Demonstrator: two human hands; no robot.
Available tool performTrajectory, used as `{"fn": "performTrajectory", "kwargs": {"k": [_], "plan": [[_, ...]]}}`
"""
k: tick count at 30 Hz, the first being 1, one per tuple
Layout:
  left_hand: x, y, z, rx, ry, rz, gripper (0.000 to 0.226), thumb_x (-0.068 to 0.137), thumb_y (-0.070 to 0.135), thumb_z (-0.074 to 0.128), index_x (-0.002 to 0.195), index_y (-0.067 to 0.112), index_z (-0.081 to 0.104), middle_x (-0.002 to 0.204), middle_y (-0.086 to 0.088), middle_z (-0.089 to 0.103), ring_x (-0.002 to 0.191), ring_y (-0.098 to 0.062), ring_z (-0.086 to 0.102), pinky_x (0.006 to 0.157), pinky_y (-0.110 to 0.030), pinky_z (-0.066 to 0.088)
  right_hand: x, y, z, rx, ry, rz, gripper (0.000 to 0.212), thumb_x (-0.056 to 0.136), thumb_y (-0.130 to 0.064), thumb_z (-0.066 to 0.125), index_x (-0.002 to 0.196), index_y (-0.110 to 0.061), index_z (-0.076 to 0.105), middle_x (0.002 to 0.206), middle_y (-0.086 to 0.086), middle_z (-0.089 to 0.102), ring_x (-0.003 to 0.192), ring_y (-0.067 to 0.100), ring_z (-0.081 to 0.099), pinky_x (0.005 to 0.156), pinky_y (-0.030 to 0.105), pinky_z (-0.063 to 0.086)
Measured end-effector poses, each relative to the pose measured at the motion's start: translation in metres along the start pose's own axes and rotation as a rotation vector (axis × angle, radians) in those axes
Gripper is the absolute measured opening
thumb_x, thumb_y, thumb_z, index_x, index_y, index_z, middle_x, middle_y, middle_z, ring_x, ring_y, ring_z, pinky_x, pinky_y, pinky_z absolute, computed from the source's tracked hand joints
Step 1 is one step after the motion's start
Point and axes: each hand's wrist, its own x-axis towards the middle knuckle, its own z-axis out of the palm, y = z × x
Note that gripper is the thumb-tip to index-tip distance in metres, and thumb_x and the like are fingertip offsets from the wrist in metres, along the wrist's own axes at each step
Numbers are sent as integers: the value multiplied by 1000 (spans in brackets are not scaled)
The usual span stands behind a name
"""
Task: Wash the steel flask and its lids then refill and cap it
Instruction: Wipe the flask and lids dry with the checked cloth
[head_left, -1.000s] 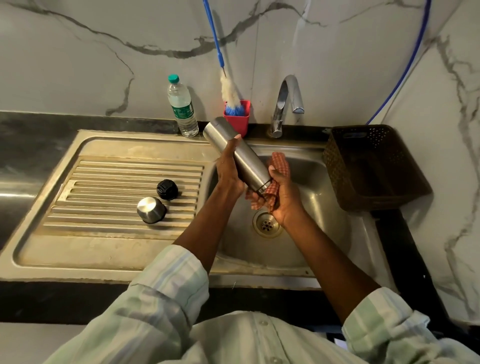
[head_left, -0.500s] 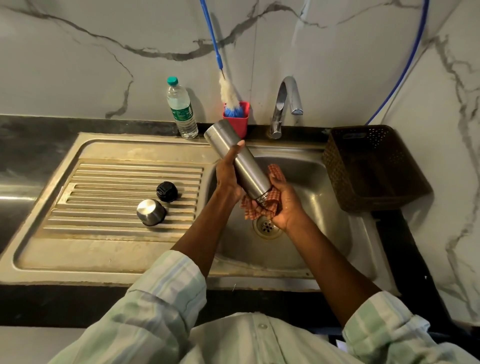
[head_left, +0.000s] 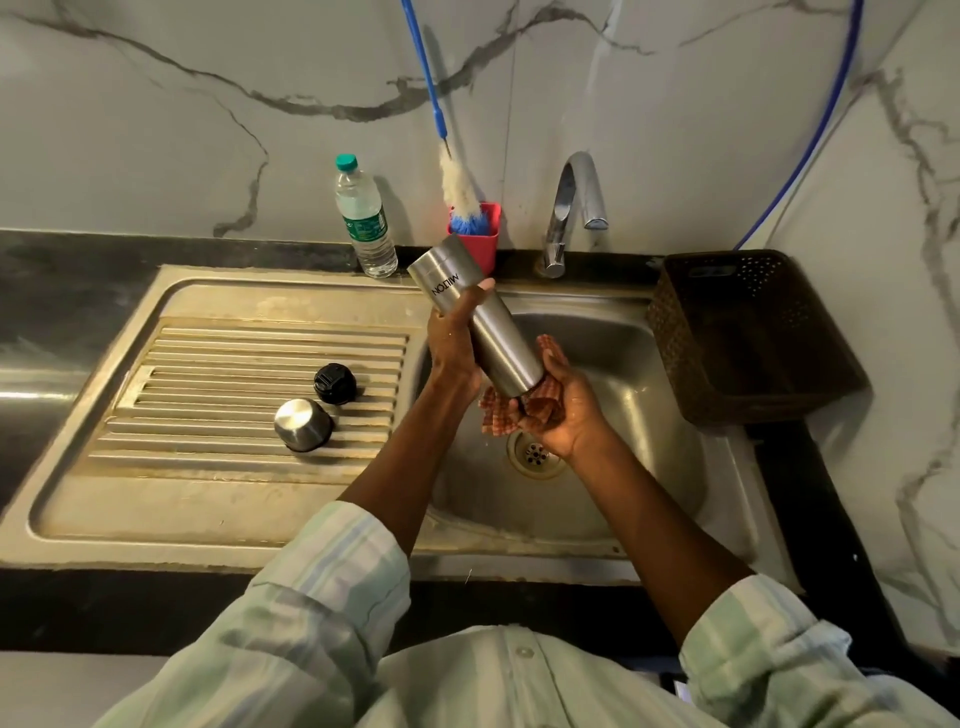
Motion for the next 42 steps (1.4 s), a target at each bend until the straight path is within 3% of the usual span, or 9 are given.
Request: {"fn": "performTrajectory", "kwargs": {"k": [7, 14, 16, 20, 25, 31, 36, 40, 42], "plan": [[-1, 14, 10, -247, 245, -283, 80, 69, 30, 88, 131, 12, 41, 113, -17, 63, 99, -34, 64, 89, -54, 55, 15, 14, -7, -930, 286, -844, 41, 84, -55, 66, 102, -19, 64, 93, 12, 65, 76, 24, 64, 65, 38, 55], [-10, 5, 8, -67, 147, 40, 65, 71, 23, 82, 128, 11, 52, 104, -13, 68, 93, -28, 68, 82, -45, 60, -5, -5, 6, -83, -29, 87, 36, 91, -44, 60, 100, -13, 75, 102, 21, 70, 81, 34, 66, 65, 35, 53], [-10, 1, 6, -72, 122, 144, 58, 69, 23, 81, 120, 15, 55, 104, -13, 68, 95, -30, 68, 86, -49, 59, -4, -13, 5, -87, -57, 153, 44, 93, -46, 56, 85, -10, 80, 94, 19, 71, 85, 32, 63, 70, 31, 47], [-12, -5, 5, -108, 190, 332, 63, 65, 23, 78, 123, 9, 56, 100, -10, 67, 91, -25, 68, 86, -47, 59, 14, -18, 6, -143, 25, 223, 49, 91, -48, 60, 122, -10, 63, 99, 18, 69, 83, 31, 65, 57, 30, 52], [-20, -19, 3, 149, 176, 435, 88, 57, 44, 79, 132, 9, 50, 106, -7, 68, 92, -17, 69, 81, -36, 60, 27, -3, 3, -149, 153, 269, 53, 98, -54, 42, 122, -10, 60, 96, 18, 68, 80, 32, 65, 53, 30, 55], [-9, -19, -19, 546, 30, 482, 86, 64, 32, 88, 137, 16, 45, 118, 3, 62, 103, -13, 63, 87, -30, 53, 10, 7, 3, -501, 504, -306, 33, 94, -40, 60, 97, -7, 65, 72, 12, 62, 51, 20, 54, 43, 24, 43], [-7, -21, -38, 870, -92, 491, 78, 64, 18, 90, 131, 16, 51, 114, 8, 59, 90, 2, 55, 72, -8, 44, -15, -28, 29, -841, 263, -751, 13, 95, -33, 62, 87, -23, 61, 68, -5, 58, 50, 1, 52, 47, 25, 45], [-11, -23, -32, 892, -236, 517, 64, 74, 22, 80, 128, 7, 51, 111, 12, 59, 98, 10, 56, 85, -8, 47, -15, -18, 36, -1298, -21, -854, 38, 93, -35, 63, 127, -21, 58, 118, 0, 62, 108, 7, 58, 92, 24, 47], [-14, -31, -30, 906, -274, 565, 53, 85, 24, 70, 128, -2, 53, 119, 5, 56, 108, -3, 56, 95, -21, 50, -3, -8, 30, -1660, -50, -929, 58, 94, -40, 59, 147, -22, 42, 152, 2, 40, 143, 19, 28, 119, 36, 18]]}}
